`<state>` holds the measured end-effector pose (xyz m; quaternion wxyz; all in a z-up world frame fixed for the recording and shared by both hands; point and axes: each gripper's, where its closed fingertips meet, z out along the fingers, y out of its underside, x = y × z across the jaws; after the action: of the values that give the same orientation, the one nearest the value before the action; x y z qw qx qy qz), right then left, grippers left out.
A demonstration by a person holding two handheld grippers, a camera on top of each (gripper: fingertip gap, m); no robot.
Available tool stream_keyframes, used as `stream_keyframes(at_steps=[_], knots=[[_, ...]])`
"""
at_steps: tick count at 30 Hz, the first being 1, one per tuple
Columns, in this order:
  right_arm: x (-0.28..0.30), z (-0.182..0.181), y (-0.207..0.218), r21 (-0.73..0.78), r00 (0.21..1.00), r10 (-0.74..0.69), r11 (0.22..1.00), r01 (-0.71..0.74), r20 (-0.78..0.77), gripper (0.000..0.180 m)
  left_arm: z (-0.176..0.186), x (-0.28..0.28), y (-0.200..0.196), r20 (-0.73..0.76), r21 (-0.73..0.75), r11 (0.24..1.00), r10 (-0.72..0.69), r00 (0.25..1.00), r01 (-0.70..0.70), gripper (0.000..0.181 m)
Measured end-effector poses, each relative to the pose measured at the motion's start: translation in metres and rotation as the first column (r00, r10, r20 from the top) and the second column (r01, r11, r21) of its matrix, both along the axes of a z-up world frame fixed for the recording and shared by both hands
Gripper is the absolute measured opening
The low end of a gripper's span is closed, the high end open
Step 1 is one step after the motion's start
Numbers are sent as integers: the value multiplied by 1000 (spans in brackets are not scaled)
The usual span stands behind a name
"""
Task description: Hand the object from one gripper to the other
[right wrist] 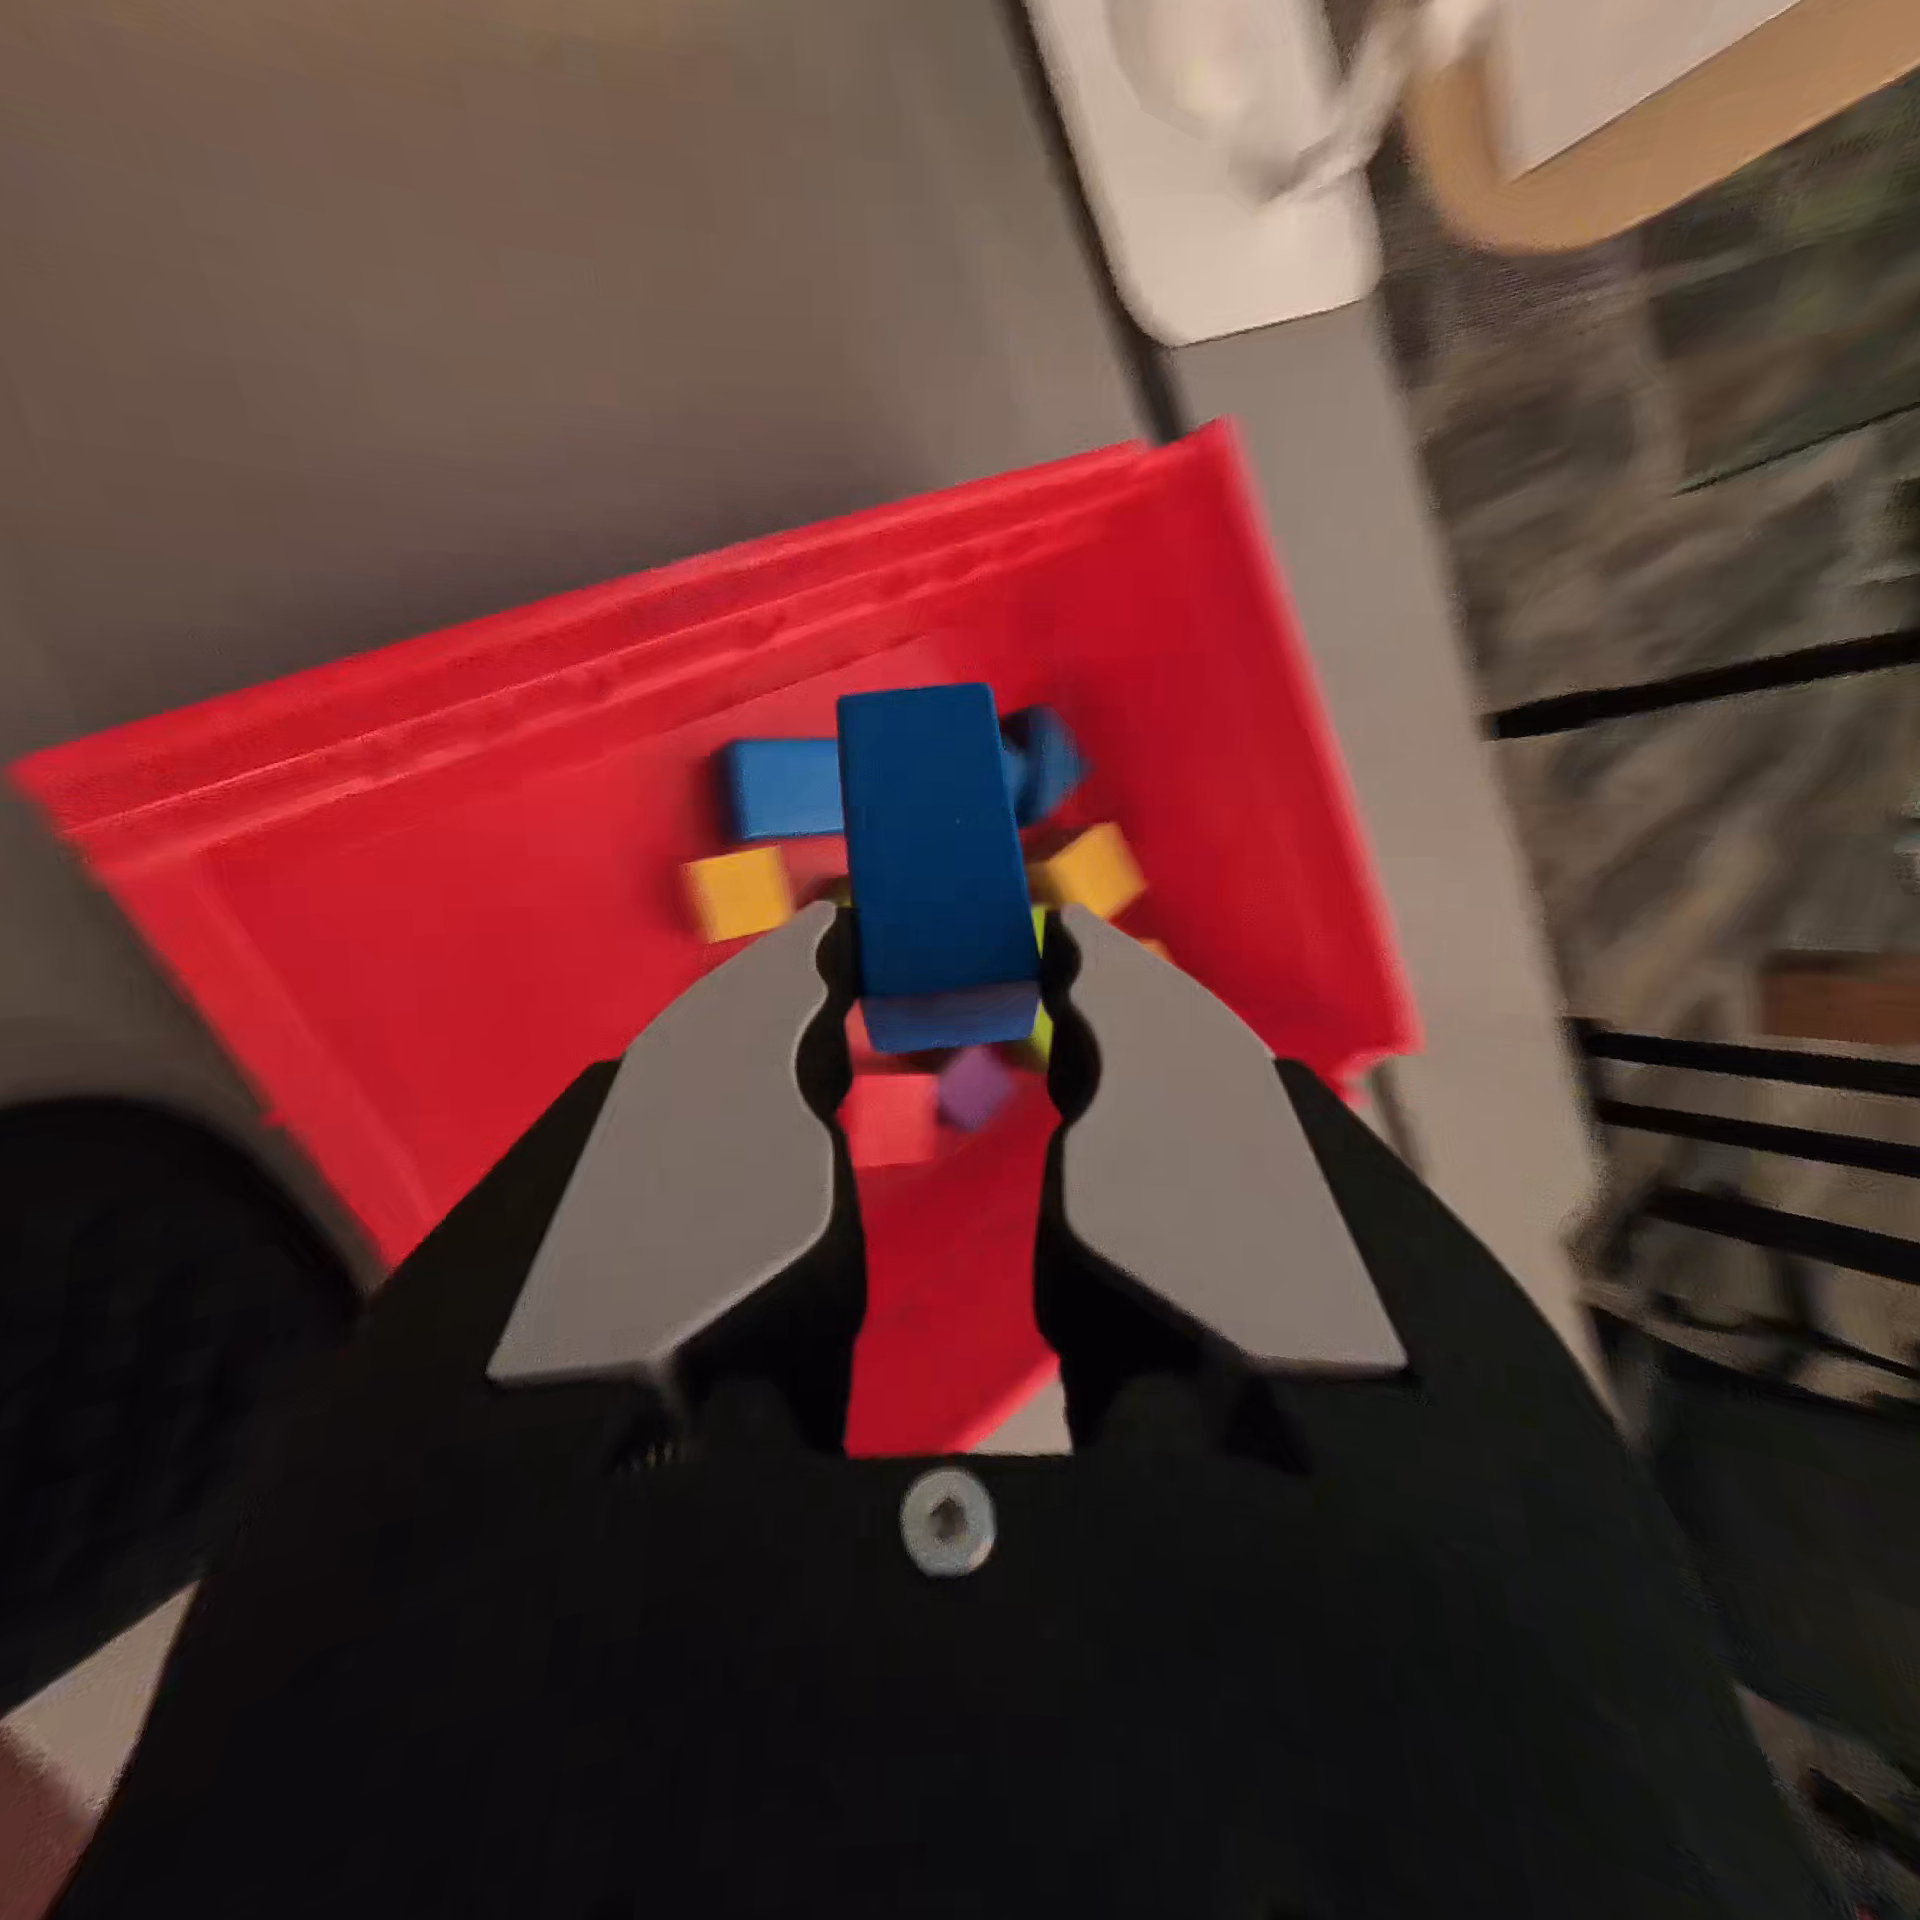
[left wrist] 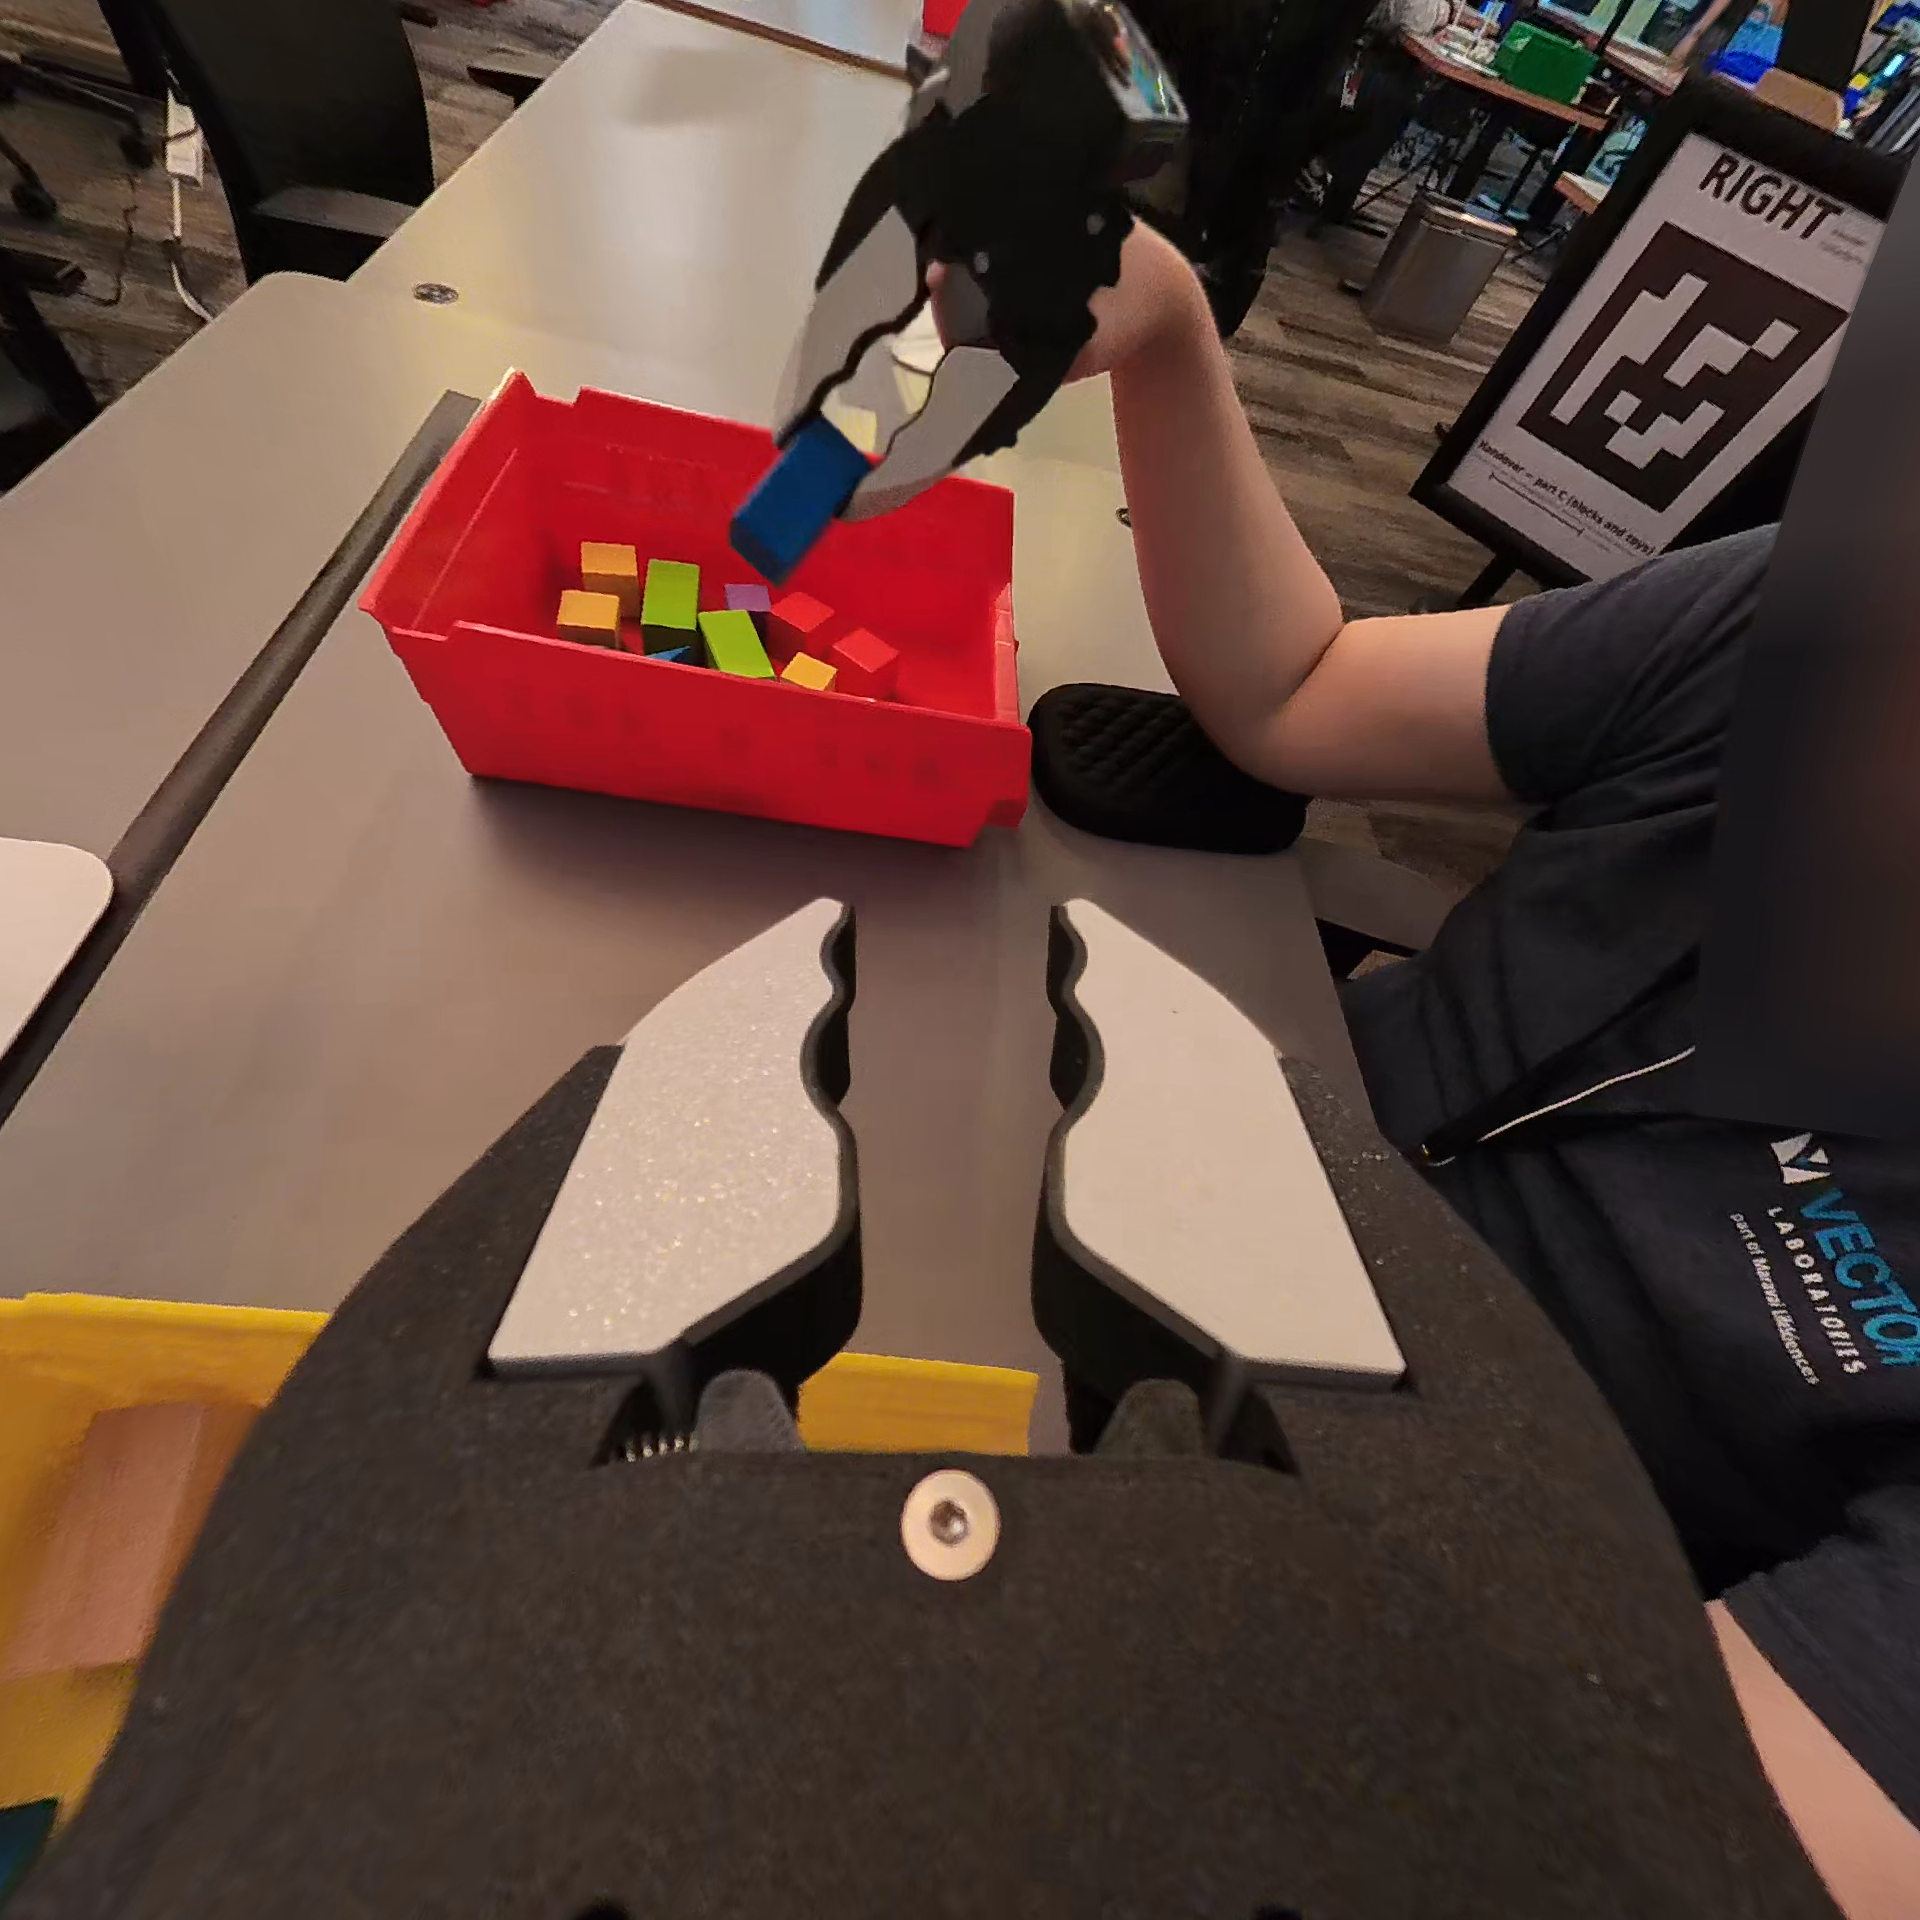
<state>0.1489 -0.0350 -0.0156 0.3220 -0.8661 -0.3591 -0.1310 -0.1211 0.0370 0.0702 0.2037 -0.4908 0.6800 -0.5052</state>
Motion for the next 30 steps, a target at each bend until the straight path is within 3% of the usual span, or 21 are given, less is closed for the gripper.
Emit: stream_keyframes(at_steps=[5, 10, 18, 30], knots=[[-27, -48, -18, -254, 973, 84, 957, -139, -216, 35, -7, 2, -5, -30, 9, 1000, -20, 999, 20, 35], [-32, -90, -26, -447, 972, 83, 877, -176, -220, 36, -7, 2, -5, -32, -5, 1000, -26, 999, 25, 35], [-36, -112, -30, -508, 970, 123, 833, -217, -212, 36, -10, 1, -7, -58, -15, 999, -29, 998, 28, 33], [-25, -131, -38, -612, 985, 70, 776, -151, -155, 36, -16, 1, -10, -90, -1, 999, -37, 995, 37, 31]])
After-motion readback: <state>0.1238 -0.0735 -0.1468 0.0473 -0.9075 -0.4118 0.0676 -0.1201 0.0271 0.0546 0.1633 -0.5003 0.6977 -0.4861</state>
